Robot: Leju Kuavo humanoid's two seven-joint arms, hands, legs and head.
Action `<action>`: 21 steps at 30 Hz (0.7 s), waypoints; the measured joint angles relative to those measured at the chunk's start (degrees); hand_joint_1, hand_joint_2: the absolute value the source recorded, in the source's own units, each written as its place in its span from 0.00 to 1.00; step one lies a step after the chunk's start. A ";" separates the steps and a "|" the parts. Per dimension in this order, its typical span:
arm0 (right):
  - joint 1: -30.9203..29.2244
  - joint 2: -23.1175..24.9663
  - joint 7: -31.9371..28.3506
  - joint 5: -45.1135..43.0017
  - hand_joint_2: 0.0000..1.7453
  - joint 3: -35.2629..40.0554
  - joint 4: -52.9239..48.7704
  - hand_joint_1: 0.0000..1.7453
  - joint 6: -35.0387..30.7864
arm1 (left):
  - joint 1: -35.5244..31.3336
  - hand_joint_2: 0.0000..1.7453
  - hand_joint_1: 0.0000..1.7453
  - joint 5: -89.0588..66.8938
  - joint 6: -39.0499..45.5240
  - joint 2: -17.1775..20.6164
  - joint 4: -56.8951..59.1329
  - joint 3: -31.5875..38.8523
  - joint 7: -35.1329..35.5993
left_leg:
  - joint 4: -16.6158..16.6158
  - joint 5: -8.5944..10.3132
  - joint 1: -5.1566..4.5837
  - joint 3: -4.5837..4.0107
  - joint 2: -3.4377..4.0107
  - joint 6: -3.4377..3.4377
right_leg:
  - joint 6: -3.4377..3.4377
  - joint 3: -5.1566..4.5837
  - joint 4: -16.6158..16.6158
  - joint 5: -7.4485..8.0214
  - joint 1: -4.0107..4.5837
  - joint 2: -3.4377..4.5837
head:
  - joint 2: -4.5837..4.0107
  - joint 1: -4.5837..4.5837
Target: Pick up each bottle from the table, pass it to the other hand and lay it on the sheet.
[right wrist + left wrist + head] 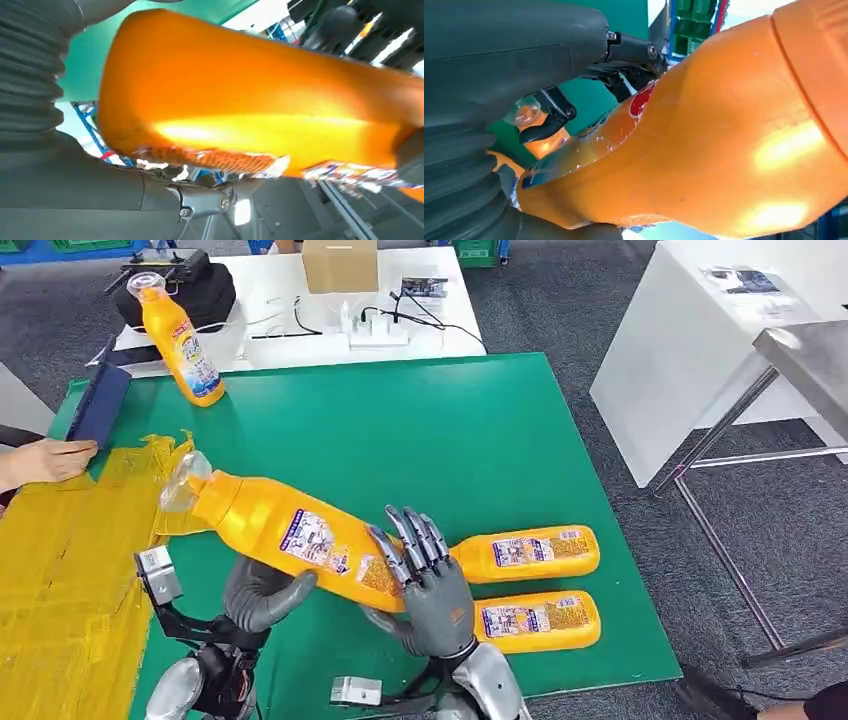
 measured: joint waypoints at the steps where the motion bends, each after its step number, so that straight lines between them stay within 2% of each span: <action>1: 0.09 0.15 -0.24 -0.20 1.00 -0.38 0.00 0.00 0.00 | 0.00 1.00 1.00 -0.13 0.20 0.00 0.00 0.00 0.00 | 0.00 0.00 0.00 0.00 0.00 0.00 | 0.00 0.00 0.00 0.00 0.00 0.00 | 0.00 0.00; 7: 0.71 1.20 -2.64 -3.32 1.00 -3.13 -0.02 0.00 0.00 | 0.00 1.00 1.00 -5.03 5.11 0.00 0.00 0.57 -1.53 | 0.00 0.00 0.00 0.00 0.00 -0.01 | -0.02 0.00 0.00 -0.01 0.01 0.00 | 0.00 0.00; 12: 1.00 1.73 -3.96 -10.46 1.00 -4.48 -0.02 0.00 0.00 | -0.74 1.00 1.00 -17.11 15.40 0.11 0.00 2.85 -3.26 | 0.00 0.01 0.00 0.01 0.00 -0.01 | -0.01 0.01 0.01 -0.01 0.01 0.00 | 0.00 0.00; 17: 1.05 -0.30 3.14 -24.14 1.00 -0.14 -2.92 0.00 0.00 | -2.47 1.00 1.00 -38.11 29.92 1.29 0.72 6.12 -2.98 | 0.00 0.01 0.00 0.00 0.01 -0.01 | -0.01 -0.02 0.01 0.00 0.01 0.01 | 0.00 0.00; 21: 1.12 -3.45 6.88 -29.33 1.00 4.63 -7.90 0.00 0.00 | -3.89 1.00 1.00 -56.97 39.24 2.71 1.86 8.51 0.65 | 0.00 0.01 0.00 0.00 -0.02 -0.01 | -0.01 -0.02 0.01 -0.01 0.01 0.00 | 0.00 0.00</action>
